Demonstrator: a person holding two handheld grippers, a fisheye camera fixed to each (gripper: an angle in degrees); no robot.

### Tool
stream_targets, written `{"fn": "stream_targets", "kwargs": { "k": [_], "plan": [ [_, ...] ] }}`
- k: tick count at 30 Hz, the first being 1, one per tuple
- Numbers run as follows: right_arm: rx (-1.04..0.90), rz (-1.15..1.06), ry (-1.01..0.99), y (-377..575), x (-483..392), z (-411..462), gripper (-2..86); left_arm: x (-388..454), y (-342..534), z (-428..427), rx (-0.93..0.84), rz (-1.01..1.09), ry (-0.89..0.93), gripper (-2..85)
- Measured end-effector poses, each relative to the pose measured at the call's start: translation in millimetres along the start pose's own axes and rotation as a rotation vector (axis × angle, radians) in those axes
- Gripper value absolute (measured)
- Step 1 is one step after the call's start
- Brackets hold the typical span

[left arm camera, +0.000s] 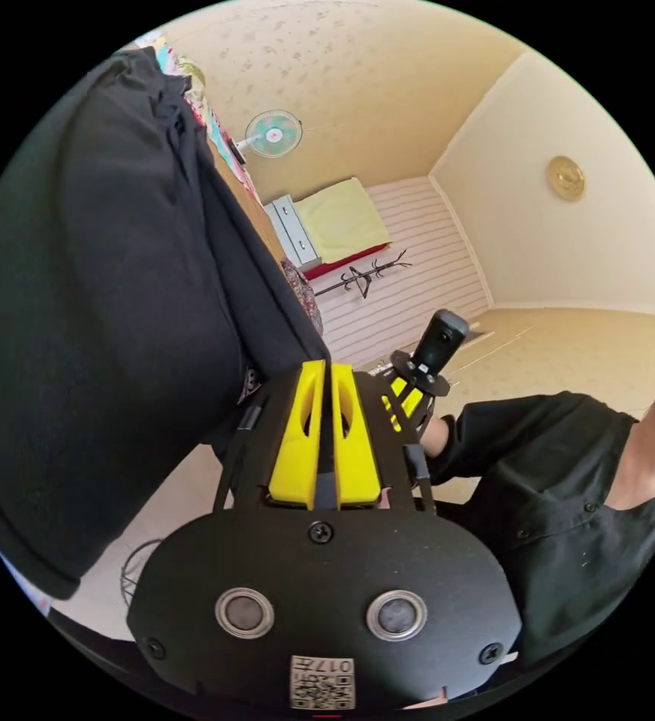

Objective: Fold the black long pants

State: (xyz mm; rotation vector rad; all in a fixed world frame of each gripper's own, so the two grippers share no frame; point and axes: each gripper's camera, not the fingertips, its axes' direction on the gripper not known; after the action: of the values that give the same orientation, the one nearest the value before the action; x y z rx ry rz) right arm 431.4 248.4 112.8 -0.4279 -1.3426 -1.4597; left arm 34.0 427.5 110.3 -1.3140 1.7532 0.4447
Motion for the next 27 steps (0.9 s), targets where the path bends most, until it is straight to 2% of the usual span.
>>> {"fn": "stream_targets", "kwargs": {
  "k": [3, 6, 8, 12, 15, 20, 23, 27],
  "plan": [
    [-0.070, -0.068, -0.128, -13.8, 7.4, 2.2, 0.6, 4.3, -1.6, -1.1, -0.020, 0.004, -0.111, 3.0],
    [-0.113, -0.042, -0.178, -26.3, 21.2, 13.6, 0.2, -5.2, 1.1, -11.8, 0.011, -0.054, -0.165, 12.7],
    [-0.114, -0.043, -0.202, -30.1, 30.3, 21.8, 0.2, -20.0, 0.7, -11.2, 0.015, -0.111, -0.168, 15.1],
    [0.001, 0.046, -0.288, -28.4, 57.4, 17.8, 0.1, -20.3, 2.5, 5.8, 0.010, -0.094, -0.257, 12.7],
    [0.079, 0.135, -0.325, -19.9, 81.9, 9.4, 0.2, -4.6, 4.1, 26.9, -0.011, -0.050, -0.459, 8.7],
    [0.216, 0.226, -0.360, -4.6, 111.3, -20.2, 0.2, 24.8, 14.8, 43.8, 0.093, 0.078, -0.614, 11.5],
    [0.256, 0.255, -0.332, -0.8, 117.2, -24.6, 0.5, 5.1, 11.5, 66.9, 0.004, 0.015, -0.564, 11.6],
    [0.284, 0.285, -0.324, 1.0, 120.4, -16.1, 1.4, 0.0, 17.8, 84.4, -0.006, -0.027, -0.552, 8.2]
  ]
}}
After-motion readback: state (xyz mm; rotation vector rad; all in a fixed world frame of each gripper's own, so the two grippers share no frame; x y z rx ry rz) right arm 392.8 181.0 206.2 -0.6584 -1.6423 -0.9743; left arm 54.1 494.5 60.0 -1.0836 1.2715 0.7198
